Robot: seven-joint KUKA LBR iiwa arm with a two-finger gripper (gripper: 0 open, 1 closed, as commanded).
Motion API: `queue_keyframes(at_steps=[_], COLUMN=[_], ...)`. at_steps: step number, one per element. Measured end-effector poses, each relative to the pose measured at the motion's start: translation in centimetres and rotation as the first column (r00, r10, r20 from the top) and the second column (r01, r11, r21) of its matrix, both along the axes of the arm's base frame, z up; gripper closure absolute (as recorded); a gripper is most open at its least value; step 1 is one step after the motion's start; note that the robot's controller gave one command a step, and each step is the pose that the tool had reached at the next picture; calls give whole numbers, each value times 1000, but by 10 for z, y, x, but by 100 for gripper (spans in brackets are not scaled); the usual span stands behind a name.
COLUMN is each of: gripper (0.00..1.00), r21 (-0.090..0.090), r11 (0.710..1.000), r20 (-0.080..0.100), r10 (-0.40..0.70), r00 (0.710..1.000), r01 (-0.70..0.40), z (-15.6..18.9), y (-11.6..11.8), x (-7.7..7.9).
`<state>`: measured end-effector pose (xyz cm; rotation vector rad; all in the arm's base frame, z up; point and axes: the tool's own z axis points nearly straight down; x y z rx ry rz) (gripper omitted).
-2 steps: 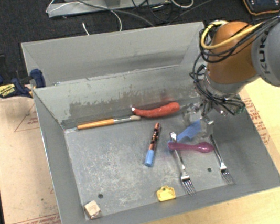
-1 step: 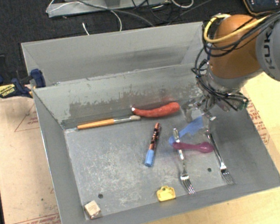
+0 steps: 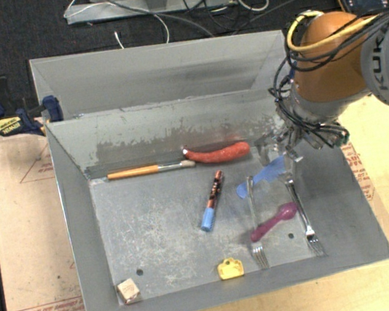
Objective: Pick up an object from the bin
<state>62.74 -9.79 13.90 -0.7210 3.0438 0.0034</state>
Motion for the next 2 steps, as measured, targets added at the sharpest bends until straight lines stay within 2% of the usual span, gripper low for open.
queue_keyframes(at_steps=[1, 2], gripper=[100, 100], r21=[1, 0], r11=[1000, 1000], r20=[-3, 1], r10=[-1, -1], r00=[1000, 1000], r01=[1, 1], z=[21, 46], y=[1, 1], x=[-1, 0])
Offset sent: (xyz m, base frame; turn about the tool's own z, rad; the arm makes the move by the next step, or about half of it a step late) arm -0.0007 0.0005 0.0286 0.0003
